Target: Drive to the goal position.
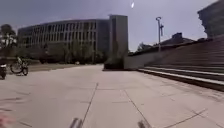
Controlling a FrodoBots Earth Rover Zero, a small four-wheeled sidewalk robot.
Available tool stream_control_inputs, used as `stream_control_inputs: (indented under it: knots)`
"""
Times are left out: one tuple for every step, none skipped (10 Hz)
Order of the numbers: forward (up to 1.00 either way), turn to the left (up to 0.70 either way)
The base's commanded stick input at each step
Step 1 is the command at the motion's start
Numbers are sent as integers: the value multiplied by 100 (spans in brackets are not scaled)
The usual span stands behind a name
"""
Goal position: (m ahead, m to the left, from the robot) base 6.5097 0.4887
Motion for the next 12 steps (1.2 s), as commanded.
stream_control_inputs:
  knots:
    - [100, 0]
    - [100, 0]
    - [100, 0]
    - [100, 0]
    - [100, 20]
    - [100, 40]
    - [100, 40]
    - [100, 40]
    - [100, 40]
    - [100, 38]
    - [100, 24]
    - [100, 12]
